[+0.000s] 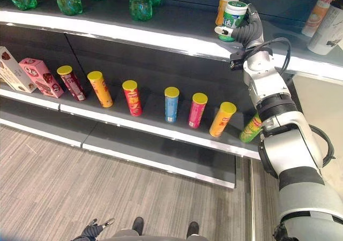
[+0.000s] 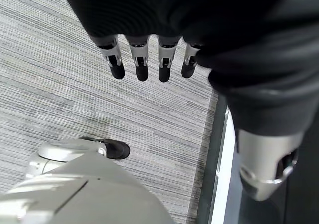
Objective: Put the goods on the table back onto the shelves and tidy them up.
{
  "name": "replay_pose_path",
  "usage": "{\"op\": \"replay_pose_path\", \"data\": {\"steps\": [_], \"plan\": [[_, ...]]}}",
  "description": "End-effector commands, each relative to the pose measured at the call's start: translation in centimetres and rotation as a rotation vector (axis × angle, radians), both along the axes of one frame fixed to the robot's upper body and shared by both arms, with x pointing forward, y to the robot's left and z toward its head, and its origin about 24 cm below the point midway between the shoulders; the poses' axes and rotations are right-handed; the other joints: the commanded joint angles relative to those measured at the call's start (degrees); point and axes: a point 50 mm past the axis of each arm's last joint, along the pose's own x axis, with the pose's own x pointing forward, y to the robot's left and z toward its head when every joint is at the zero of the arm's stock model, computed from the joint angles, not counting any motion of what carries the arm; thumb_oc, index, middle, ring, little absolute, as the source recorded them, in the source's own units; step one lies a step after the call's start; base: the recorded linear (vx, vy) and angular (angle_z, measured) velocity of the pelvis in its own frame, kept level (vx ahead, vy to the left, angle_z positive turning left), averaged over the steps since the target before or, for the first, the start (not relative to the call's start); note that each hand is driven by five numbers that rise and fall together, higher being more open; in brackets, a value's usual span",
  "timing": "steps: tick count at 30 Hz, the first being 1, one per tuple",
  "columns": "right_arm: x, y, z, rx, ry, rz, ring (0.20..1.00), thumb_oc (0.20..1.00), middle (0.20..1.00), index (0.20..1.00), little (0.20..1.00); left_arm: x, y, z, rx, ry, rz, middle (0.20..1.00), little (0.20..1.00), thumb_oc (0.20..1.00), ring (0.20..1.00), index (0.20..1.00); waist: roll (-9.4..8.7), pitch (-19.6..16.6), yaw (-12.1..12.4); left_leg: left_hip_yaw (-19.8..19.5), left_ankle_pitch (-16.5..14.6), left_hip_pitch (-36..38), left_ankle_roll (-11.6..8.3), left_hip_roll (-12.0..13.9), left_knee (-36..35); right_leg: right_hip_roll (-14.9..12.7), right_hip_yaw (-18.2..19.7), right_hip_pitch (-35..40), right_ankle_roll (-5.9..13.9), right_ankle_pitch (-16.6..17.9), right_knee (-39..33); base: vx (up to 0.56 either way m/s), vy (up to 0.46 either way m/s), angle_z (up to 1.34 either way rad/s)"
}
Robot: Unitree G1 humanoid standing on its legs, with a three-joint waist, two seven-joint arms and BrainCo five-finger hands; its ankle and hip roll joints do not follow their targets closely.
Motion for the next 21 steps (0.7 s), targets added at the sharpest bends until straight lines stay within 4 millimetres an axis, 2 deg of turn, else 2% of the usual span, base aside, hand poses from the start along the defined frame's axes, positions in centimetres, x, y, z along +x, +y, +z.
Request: {"op": "replay_pose_path", "data": {"steps": [1, 21], "plan": [[0.1, 0.9, 3.9, -0.027, -0.097, -0.026, 1.0, 1.0, 1.0, 1.0, 1.0, 1.8, 1.7, 0.8, 0.06, -0.048, 0.022, 1.0, 1.0, 1.0, 1.0, 1.0, -4.06, 0.29, 1.06, 1.05, -6.2, 1.09, -0.68, -0.4, 0.01, -4.3, 0.45, 2.42, 3.53, -4.12, 1.54, 0.0, 0.0, 0.0], [0.4, 2.0, 4.1, -0.043, -0.089, -0.026, 1.0, 1.0, 1.0, 1.0, 1.0, 2.1, 1.6, 0.8, 0.069, -0.054, 0.012, 1.0, 1.0, 1.0, 1.0, 1.0, -3.78, 0.19, 1.06, 1.13, -6.27, 1.11, -0.65, -0.52, 0.01, -4.44, 0.63, 2.43, 3.61, -3.98, 1.4, 0.0, 0.0, 0.0]]}}
